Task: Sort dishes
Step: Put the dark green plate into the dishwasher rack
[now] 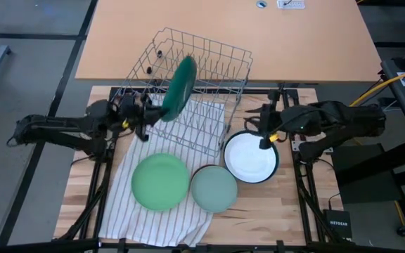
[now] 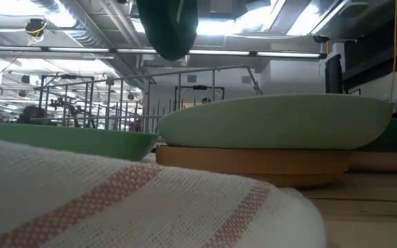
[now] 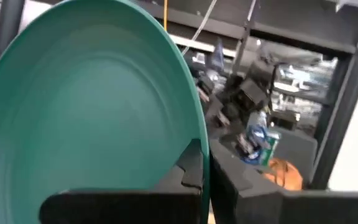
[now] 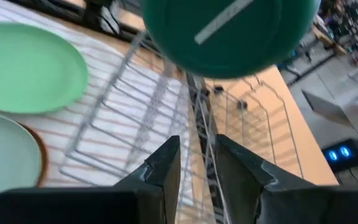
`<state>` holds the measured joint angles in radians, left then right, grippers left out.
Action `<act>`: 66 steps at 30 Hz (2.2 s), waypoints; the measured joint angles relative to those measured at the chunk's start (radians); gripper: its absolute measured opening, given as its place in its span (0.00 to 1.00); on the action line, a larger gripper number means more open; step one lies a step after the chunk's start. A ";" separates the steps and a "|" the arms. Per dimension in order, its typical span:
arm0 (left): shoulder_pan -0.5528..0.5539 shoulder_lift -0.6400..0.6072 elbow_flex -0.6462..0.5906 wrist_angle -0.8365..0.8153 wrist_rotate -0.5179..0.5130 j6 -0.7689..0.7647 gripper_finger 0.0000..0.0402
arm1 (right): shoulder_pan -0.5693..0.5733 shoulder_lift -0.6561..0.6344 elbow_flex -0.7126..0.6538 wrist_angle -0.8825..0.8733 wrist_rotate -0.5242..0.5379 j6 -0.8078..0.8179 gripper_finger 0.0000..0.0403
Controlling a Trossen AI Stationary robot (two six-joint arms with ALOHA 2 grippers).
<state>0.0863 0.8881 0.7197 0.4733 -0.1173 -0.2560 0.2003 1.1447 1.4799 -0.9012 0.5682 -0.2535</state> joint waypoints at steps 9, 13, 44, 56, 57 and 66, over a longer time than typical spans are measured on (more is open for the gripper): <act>0.216 0.221 0.001 0.357 0.272 -0.229 0.00 | -0.171 -0.146 -0.265 0.046 -0.007 0.091 0.26; 0.231 0.350 0.001 0.436 0.293 -0.404 0.00 | -0.224 -0.214 -0.384 0.092 -0.050 0.145 0.26; 0.325 0.565 0.216 0.583 0.233 -0.353 0.00 | -0.253 -0.342 -0.705 0.358 -0.019 0.270 0.26; 0.441 0.941 0.659 0.368 0.418 -0.416 0.00 | -0.253 -0.346 -0.705 0.352 -0.028 0.272 0.26; 0.453 0.961 0.674 0.353 0.421 -0.434 0.00 | -0.253 -0.345 -0.705 0.351 -0.029 0.272 0.26; 0.559 1.074 0.702 0.351 0.430 -0.560 0.00 | -0.253 -0.345 -0.705 0.352 -0.029 0.273 0.26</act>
<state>0.6454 1.9624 1.4216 0.8248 0.3123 -0.8162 -0.0528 0.7998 0.7750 -0.5495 0.5389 0.0193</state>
